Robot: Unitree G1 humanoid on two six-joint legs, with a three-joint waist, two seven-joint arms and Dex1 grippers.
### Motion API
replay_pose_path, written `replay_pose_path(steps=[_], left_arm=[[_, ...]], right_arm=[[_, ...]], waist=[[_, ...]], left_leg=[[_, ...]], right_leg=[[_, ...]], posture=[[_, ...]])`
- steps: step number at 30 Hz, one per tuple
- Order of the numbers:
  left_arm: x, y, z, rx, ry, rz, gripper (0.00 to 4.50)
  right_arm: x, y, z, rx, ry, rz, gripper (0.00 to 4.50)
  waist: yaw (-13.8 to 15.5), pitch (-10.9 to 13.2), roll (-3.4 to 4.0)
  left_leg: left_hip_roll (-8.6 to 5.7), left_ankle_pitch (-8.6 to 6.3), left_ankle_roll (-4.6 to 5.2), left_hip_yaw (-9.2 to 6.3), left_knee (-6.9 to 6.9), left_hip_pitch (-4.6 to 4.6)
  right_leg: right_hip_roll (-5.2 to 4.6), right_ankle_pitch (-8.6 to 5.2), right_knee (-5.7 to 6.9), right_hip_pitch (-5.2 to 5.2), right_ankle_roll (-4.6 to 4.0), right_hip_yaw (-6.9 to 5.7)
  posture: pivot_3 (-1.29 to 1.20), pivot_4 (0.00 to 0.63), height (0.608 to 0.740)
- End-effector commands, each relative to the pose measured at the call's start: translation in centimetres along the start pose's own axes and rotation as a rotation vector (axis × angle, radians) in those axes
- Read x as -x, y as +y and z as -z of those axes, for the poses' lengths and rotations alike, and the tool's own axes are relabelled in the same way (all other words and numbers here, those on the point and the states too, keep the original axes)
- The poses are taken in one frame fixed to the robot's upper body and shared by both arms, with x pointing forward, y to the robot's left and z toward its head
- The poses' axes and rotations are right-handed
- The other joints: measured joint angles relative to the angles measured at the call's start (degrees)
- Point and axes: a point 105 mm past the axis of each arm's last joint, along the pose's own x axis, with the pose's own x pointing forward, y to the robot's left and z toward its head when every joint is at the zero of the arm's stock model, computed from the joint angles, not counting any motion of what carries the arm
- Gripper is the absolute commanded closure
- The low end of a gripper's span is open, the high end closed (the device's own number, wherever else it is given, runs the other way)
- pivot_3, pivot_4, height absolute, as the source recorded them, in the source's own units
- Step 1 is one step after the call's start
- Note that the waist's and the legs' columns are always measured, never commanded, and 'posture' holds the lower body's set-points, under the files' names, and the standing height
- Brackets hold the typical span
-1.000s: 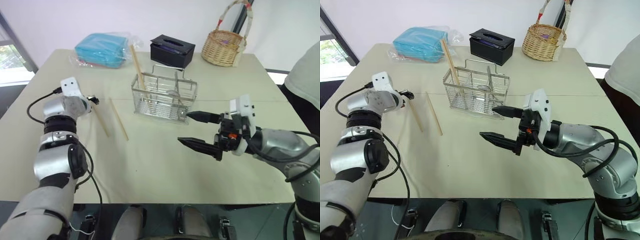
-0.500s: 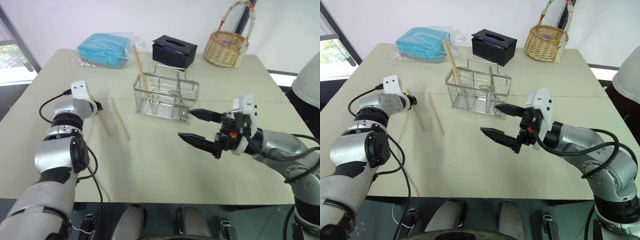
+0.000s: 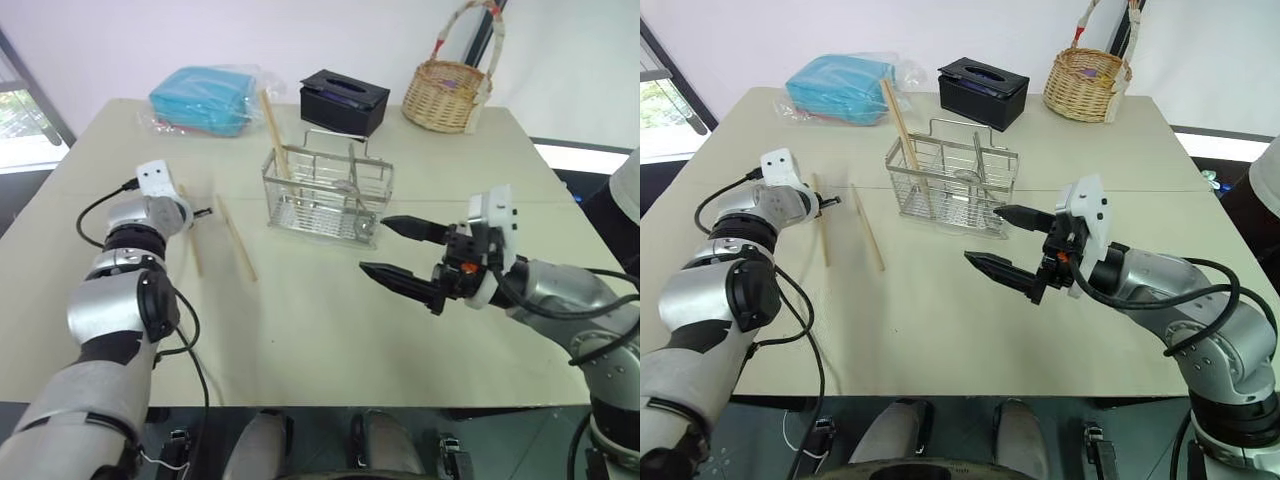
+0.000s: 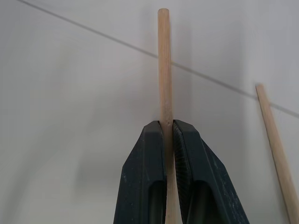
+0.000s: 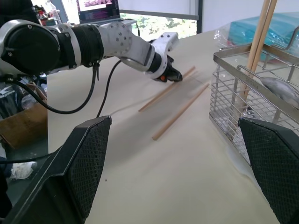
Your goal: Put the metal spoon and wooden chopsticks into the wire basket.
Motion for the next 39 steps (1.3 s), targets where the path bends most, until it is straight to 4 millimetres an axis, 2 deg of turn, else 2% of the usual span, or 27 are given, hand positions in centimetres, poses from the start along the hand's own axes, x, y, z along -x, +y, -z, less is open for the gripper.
replay_pose_path(steps=[1,4,5,7,9,11,14,18,21,26,32,39], left_arm=[[2.6,1.0,-8.6,0.08,-0.351,0.007,4.48],[6.0,0.0,-14.6,0.267,-0.589,0.174,4.48],[7.7,-0.7,-16.7,0.329,-0.672,0.265,4.48],[10.7,-2.4,-19.7,0.421,-0.772,0.438,4.48],[13.3,-4.5,-21.7,0.491,-0.816,0.609,4.48],[15.0,-6.8,-22.5,0.496,-0.824,0.732,4.48],[16.4,-10.1,-22.1,0.417,-0.82,0.841,4.48],[17.5,-15.3,-19.8,0.233,-0.81,0.969,4.48],[17.5,-17.6,-17.9,0.119,-0.806,1.007,4.48],[17.5,-20.1,-14.9,-0.041,-0.847,1.02,4.48],[16.4,-21.0,-12.1,-0.1,-0.857,0.981,4.48],[15.2,-20.6,-10.4,-0.073,-0.821,0.939,4.48]], right_arm=[[0.5,-0.2,-1.0,0.043,-0.023,0.014,0.0],[0.8,-0.4,-1.0,0.048,-0.01,0.026,0.0],[0.9,-0.4,-1.0,0.049,-0.007,0.034,0.0],[1.0,-0.4,-1.0,0.048,-0.006,0.042,0.0],[1.0,-0.2,-0.9,0.048,-0.009,0.047,0.0],[0.9,-0.1,-0.8,0.048,-0.017,0.058,0.0],[0.9,0.0,-0.8,0.048,-0.028,0.076,0.0],[1.0,0.2,-0.7,0.047,-0.038,0.103,0.0],[1.2,0.2,-0.7,0.047,-0.04,0.127,0.0],[1.7,0.2,-0.7,0.044,-0.049,0.166,0.0],[1.8,0.1,-0.8,0.043,-0.051,0.19,0.0],[1.9,-0.1,-0.9,0.04,-0.052,0.2,0.0]], waist=[[0.01,0.02,-0.04],[0.27,0.07,-0.12],[0.42,0.08,-0.19],[0.49,0.07,-0.25],[0.36,0.06,-0.25],[0.3,0.04,-0.22],[0.12,0.0,-0.05],[0.1,0.03,-0.06],[-0.02,0.04,-0.05],[-0.78,0.06,-0.01],[-1.26,0.06,-0.01],[-1.23,0.06,-0.01]], left_leg=[[0.01,0.0,0.0,0.0,0.0,-0.01],[0.02,0.0,-0.01,0.01,0.0,-0.03],[0.01,0.0,-0.01,-0.01,0.02,-0.06],[0.0,0.0,-0.01,-0.05,0.06,-0.09],[-0.05,0.0,-0.01,-0.02,0.08,-0.09],[-0.08,-0.01,0.0,0.0,0.07,-0.07],[-0.09,-0.01,0.01,0.02,0.05,0.0],[0.01,0.01,0.01,0.0,0.08,0.04],[0.02,0.01,0.0,0.0,0.08,0.03],[0.01,0.01,0.01,0.04,0.01,0.02],[0.0,0.0,0.02,0.03,0.06,0.01],[0.02,0.01,0.03,0.01,0.06,0.03]], right_leg=[[0.0,0.0,0.0,-0.02,0.0,0.0],[-0.02,0.0,-0.01,-0.02,-0.01,0.0],[-0.02,0.0,-0.02,-0.01,-0.01,-0.01],[-0.06,0.0,-0.07,0.02,-0.01,-0.07],[-0.12,0.01,-0.1,0.09,0.0,-0.07],[-0.15,0.01,-0.11,0.11,0.01,-0.07],[-0.14,0.01,-0.09,0.16,0.02,-0.07],[0.01,0.01,-0.01,0.17,0.03,-0.07],[0.03,0.01,-0.01,0.16,0.02,-0.06],[0.01,0.01,-0.07,0.13,0.02,-0.02],[-0.01,0.01,-0.08,0.16,0.02,-0.02],[0.02,0.01,-0.06,0.17,0.02,-0.03]], posture=[[0.0,0.15,0.66],[0.0,0.15,0.66],[0.0,0.15,0.66],[0.0,0.15,0.66],[0.0,0.15,0.66],[0.0,0.15,0.66],[0.0,0.15,0.66],[0.0,0.15,0.66],[0.0,0.15,0.66],[0.0,0.15,0.66],[0.0,0.15,0.66],[0.0,0.15,0.66]])
